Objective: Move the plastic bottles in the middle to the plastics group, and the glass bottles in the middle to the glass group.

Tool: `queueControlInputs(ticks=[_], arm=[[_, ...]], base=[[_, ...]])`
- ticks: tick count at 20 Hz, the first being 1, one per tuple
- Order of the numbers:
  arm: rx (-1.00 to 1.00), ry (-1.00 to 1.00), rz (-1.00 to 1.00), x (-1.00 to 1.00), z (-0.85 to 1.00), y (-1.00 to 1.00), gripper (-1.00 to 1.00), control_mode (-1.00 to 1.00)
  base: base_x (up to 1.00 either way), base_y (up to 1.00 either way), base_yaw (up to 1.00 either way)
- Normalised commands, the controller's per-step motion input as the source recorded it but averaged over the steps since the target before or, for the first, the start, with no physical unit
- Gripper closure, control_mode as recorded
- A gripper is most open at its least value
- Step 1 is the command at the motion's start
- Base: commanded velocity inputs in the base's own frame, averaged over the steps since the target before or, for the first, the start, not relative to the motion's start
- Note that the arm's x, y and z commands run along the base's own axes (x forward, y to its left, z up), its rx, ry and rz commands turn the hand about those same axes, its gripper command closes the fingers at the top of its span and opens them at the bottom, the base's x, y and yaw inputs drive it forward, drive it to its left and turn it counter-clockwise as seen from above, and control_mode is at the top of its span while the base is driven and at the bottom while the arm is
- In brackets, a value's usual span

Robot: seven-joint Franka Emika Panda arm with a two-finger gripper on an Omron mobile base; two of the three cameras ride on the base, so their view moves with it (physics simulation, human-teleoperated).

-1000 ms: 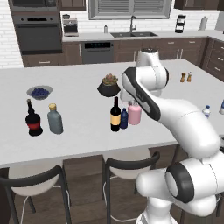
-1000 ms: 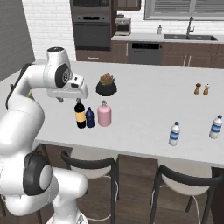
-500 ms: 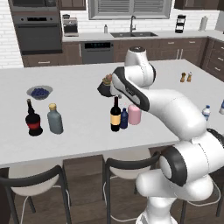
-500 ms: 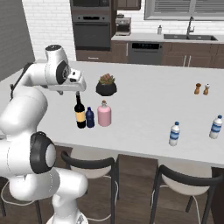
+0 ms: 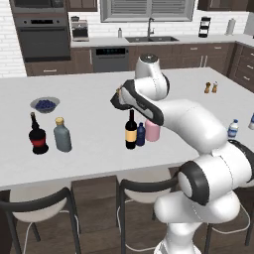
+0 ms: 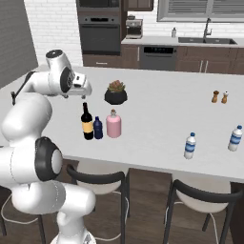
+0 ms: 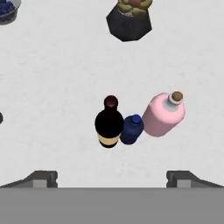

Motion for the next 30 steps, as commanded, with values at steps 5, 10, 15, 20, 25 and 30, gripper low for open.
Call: queueControlInputs(ticks=[5,10,15,20,25,30], arm=[[0.0,-0.38,0.0,-0.14,-0.29,0.0,-1.0,-1.0],[0.0,-0.1,0.0,-0.05,-0.19,0.0,-1.0,-1.0],[0.0,0.14,0.0,0.07,0.0,-0.02,-1.0,-1.0],[0.0,0.22,0.03,0.22,0.0,-0.03,-1.0,-1.0],[0.0,0.07,0.04,0.13,-0.16,-0.02,-1.0,-1.0],[0.0,-0.2,0.02,0.0,-0.35,0.0,-1.0,-1.0]], base=[[0.0,0.0,0.0],[0.0,0.0,0.0],[0.0,0.0,0.0],[0.0,0.0,0.0],[0.0,0.0,0.0],[0.0,0.0,0.0]])
